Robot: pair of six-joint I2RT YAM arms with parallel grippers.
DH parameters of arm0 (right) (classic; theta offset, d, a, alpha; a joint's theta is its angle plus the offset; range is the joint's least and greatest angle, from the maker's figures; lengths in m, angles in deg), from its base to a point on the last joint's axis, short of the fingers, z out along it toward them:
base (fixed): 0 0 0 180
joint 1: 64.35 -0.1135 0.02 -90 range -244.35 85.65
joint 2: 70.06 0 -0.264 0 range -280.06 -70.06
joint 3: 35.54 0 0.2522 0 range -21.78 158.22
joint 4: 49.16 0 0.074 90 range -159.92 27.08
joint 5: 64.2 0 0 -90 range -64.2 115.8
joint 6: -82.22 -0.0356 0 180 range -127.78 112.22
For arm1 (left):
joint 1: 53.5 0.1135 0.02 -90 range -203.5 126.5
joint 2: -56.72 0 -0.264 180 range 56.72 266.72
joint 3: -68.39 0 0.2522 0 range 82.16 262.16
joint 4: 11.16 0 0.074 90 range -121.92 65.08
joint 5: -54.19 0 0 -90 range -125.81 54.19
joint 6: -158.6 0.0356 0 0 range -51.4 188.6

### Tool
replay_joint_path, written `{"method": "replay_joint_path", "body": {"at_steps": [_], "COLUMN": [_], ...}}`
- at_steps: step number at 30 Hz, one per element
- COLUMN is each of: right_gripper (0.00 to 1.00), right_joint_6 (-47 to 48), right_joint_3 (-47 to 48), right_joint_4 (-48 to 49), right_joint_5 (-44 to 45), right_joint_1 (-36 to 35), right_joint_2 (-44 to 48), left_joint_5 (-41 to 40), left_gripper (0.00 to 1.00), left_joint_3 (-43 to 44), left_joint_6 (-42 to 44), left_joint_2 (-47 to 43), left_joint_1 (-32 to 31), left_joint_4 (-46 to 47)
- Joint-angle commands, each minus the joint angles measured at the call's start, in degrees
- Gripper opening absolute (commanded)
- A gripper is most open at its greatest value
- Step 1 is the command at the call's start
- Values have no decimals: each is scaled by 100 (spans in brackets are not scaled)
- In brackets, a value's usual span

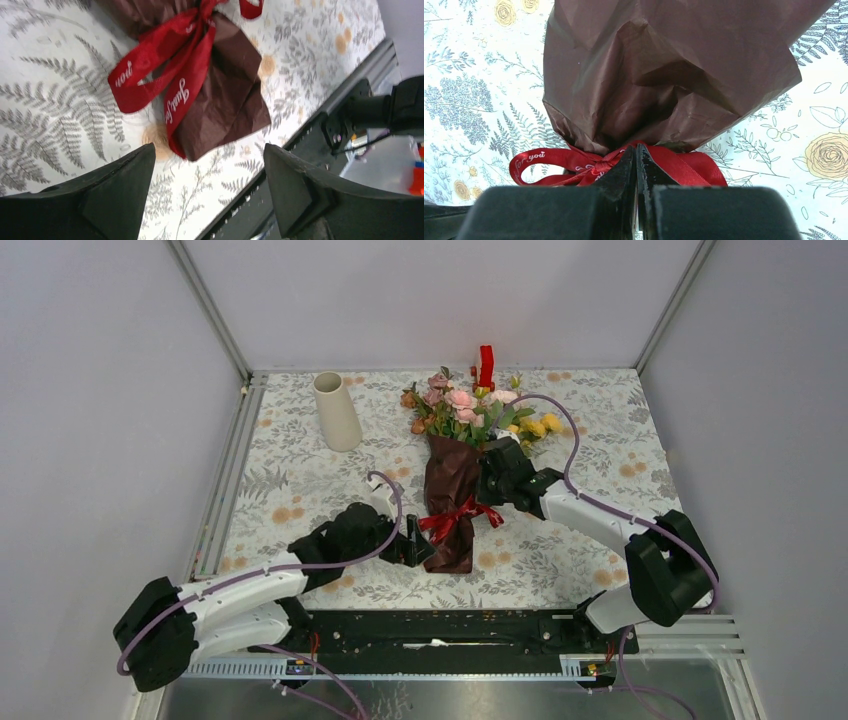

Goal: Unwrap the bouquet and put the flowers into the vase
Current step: Untie the ribbon from the wrapping paper.

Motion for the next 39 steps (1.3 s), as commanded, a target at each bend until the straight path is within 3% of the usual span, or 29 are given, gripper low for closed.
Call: {"method": "replay_joint_path", "body": {"at_steps": [1,6,15,26,33,39], "right_gripper": [0,0,0,0,0,0], "right_joint_6": [-35,-101,-101,-143,-100,-110], "right_joint_3": [-29,-16,17,40,77,80], "right_joint_4": [175,166,32,6,-82,-92], "right_joint_5": [161,76,141,53,89,82], "right_joint_1": [-64,-65,-65,-65,-65,-66], "right_joint_2": [211,211,190,117,124,116], "left_joint_5": [-1294,-1355,-1416,-1699,-1817,-1939], "left_gripper": [82,72,66,54,41,40], "left_joint_3": [-33,-451,-873,-803,-763,-841], "left_joint_6": [44,-143,-75,-288,-315,-356], "left_joint_2": [-44,314,819,1529,1637,1522], "left_joint_1": [-244,-360,-399,-625,-698,-708], "left_joint_4": [948,1396,1926,2380,2417,2446]}}
